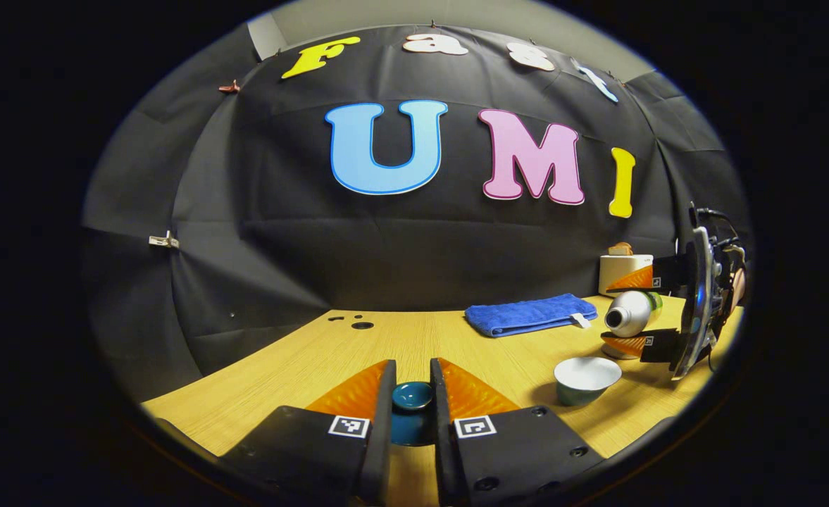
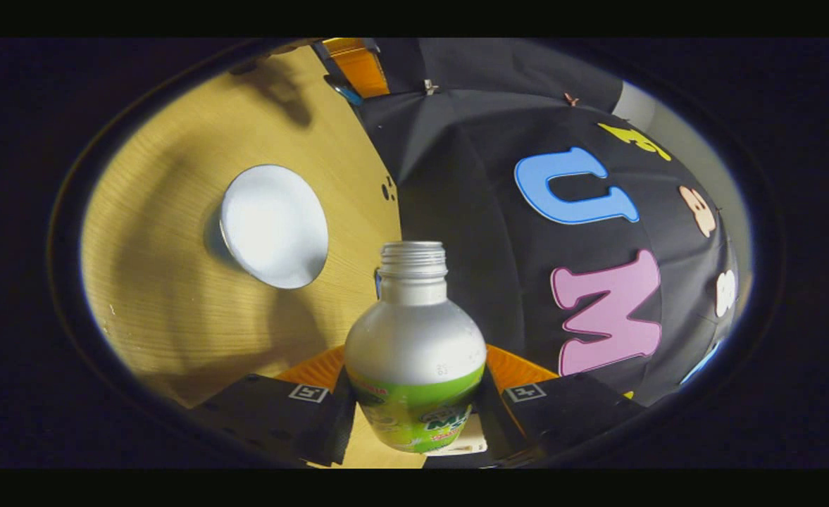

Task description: Open the teacup lid with one hand, grasp the water bottle and pour water into the teacup with the other hand; after pouring, place the water bottle on the coaster and then close the teacup lid.

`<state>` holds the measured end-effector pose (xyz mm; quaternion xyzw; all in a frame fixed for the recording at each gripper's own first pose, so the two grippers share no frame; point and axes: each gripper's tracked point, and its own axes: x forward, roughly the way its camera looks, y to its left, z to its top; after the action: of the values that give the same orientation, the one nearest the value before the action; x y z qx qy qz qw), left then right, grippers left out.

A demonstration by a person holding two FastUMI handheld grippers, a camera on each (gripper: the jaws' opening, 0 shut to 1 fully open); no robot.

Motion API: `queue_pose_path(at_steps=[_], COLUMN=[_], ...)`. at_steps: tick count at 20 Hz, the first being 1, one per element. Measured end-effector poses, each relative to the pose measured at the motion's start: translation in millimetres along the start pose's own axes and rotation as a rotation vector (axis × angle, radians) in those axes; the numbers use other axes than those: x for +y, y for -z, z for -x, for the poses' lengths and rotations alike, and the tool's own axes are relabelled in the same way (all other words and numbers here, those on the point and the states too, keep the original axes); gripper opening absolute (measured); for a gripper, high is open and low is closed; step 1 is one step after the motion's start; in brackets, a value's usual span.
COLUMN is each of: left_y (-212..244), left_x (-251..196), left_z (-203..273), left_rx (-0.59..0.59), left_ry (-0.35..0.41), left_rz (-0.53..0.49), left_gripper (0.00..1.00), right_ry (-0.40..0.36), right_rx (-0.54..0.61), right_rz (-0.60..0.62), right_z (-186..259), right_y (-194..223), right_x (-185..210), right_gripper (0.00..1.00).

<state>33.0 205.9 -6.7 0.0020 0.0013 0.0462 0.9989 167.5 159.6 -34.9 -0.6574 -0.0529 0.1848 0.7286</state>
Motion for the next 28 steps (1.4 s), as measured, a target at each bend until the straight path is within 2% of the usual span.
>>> queue_pose_path(at_steps=[3,4,5,8,10,11,12,14,20,21,22,28], left_y=[1.2,1.4,1.1,0.2,0.3,1.1,0.5,0.4,0.7,0.9,0.4,0.6], left_x=[-2.4,-2.9,-2.9,-3.4,-4.0,-3.9,-3.8,-4.1,-4.2,-4.1,-3.8,-4.5], left_z=[0.3,-0.1,0.3,0.7,0.2,0.1,0.3,0.7,0.0,0.5,0.6,0.3], left_rx=[0.000,0.000,0.000,0.000,0.000,0.000,0.000,0.000,0.001,0.000,0.001,0.001], left_ry=[0.011,0.016,0.020,0.026,0.031,0.031,0.031,0.031,0.031,0.031,0.031,0.030], left_rz=[0.000,0.000,0.000,0.000,0.001,0.001,0.001,0.001,0.001,0.001,0.001,0.001], left_gripper=[0.33,0.30,0.33,0.30,0.33,0.30,0.30,0.33,0.33,0.30,0.33,0.33], right_ry=[0.005,0.002,0.000,-0.007,0.005,0.009,0.014,0.014,0.026,0.026,0.026,0.034], right_rx=[-0.015,-0.021,-0.023,-0.028,-0.036,-0.040,-0.042,-0.055,-0.082,-0.086,-0.089,-0.107], right_rz=[0.091,0.115,0.135,0.192,0.241,0.265,0.287,0.319,0.402,0.407,0.415,0.489], right_z=[-5.7,-7.3,-10.1,-13.6,-14.9,-14.8,-14.6,-14.5,-10.5,-9.6,-11.8,-12.7], right_y=[-6.2,-6.8,-8.3,-5.9,-6.1,-6.0,-6.0,-8.1,-9.3,-10.4,-10.8,-13.5], right_x=[-2.0,-2.3,-3.3,-6.2,-10.3,-11.6,-12.6,-13.1,-15.4,-15.4,-16.1,-20.8], right_gripper=[0.75,0.75,0.75,0.75,0.75,0.79,0.75,0.75,0.75,0.75,0.75,0.75])
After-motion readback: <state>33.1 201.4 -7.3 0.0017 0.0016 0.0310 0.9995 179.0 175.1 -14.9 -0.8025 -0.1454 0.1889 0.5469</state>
